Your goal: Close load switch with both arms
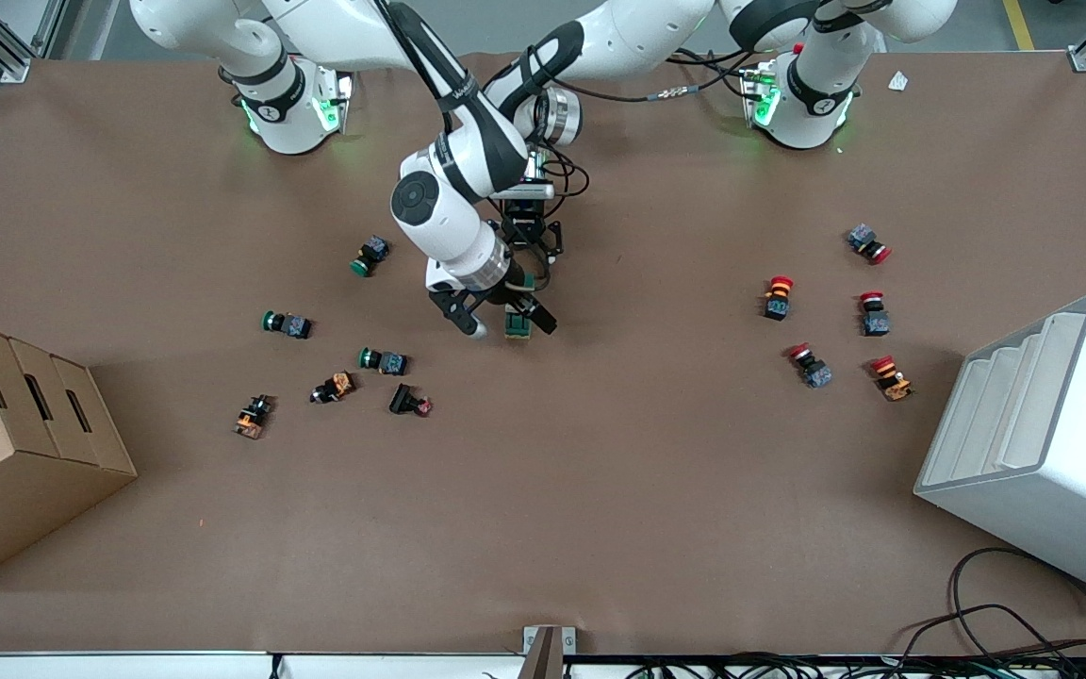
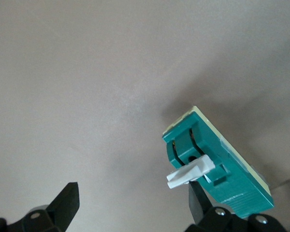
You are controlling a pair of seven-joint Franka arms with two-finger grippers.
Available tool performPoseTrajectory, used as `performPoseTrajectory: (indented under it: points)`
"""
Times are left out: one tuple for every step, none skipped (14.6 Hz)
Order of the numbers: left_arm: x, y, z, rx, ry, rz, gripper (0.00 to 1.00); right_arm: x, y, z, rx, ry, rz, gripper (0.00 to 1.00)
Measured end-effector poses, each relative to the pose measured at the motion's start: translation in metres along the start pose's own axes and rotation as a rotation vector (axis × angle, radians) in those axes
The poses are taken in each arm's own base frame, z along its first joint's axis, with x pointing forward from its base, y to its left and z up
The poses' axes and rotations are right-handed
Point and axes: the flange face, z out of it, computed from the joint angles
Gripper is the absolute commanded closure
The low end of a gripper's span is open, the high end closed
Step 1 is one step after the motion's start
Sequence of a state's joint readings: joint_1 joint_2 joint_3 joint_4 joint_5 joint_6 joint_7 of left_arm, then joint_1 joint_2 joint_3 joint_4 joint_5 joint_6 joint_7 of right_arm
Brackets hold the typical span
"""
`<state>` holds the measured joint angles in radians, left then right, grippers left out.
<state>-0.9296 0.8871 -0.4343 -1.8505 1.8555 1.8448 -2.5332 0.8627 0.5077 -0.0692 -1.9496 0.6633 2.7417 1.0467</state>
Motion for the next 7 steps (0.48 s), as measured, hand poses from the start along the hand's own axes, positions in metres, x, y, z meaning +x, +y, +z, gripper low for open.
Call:
performPoseTrajectory:
  points:
    - [0.001,-0.001,0.003,0.003,0.001,-0.002,0.00,0.001,0.000,0.002,-0.001,0.001,0.000,0.00]
    - [0.002,-0.001,0.005,0.005,0.001,-0.003,0.00,0.001,-0.001,0.005,-0.003,0.001,0.000,0.00]
    - [0.002,-0.002,0.006,0.006,0.000,-0.003,0.00,0.002,-0.001,0.008,-0.004,0.002,-0.001,0.00]
    - [0.002,-0.002,0.006,0.006,0.000,-0.004,0.00,0.003,-0.002,0.012,-0.005,0.003,-0.001,0.00]
    - [0.002,-0.002,0.006,0.006,-0.001,-0.004,0.00,0.004,-0.003,0.016,-0.005,0.006,-0.001,0.00]
    - [0.002,-0.002,0.006,0.006,-0.001,-0.004,0.00,0.007,-0.005,0.019,-0.003,0.010,0.001,0.00]
    - [0.002,-0.002,0.006,0.006,-0.001,-0.004,0.00,0.011,-0.007,0.022,-0.001,0.013,0.005,0.00]
